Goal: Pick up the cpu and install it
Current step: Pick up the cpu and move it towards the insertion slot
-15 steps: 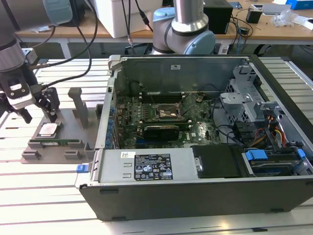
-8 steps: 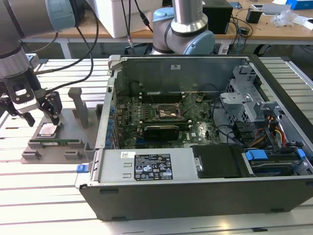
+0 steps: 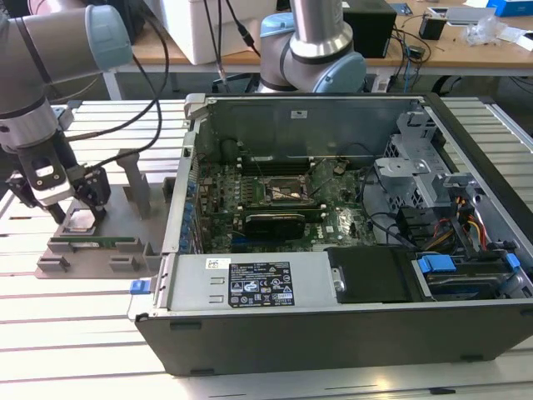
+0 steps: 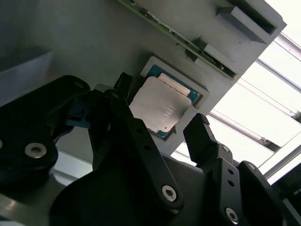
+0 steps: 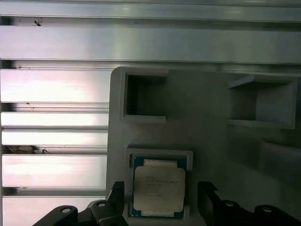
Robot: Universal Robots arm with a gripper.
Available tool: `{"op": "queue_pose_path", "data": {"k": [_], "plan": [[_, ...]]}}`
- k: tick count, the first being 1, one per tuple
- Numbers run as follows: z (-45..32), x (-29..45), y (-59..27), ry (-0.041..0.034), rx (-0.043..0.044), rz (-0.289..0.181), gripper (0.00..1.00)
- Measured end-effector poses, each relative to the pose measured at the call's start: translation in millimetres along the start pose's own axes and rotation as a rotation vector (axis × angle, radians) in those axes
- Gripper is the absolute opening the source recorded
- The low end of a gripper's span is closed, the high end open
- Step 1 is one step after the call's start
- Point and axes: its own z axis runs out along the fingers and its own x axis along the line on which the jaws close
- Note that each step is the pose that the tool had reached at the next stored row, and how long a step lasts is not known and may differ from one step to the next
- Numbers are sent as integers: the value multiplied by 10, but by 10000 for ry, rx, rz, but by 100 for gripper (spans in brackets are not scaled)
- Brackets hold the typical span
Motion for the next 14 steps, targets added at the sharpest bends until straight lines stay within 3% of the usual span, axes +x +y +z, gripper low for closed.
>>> {"op": "queue_pose_path", "data": {"k": [6, 14], "plan": [[50, 9, 11, 0, 0, -1, 72], [59, 10, 11, 0, 5, 0, 71]]}}
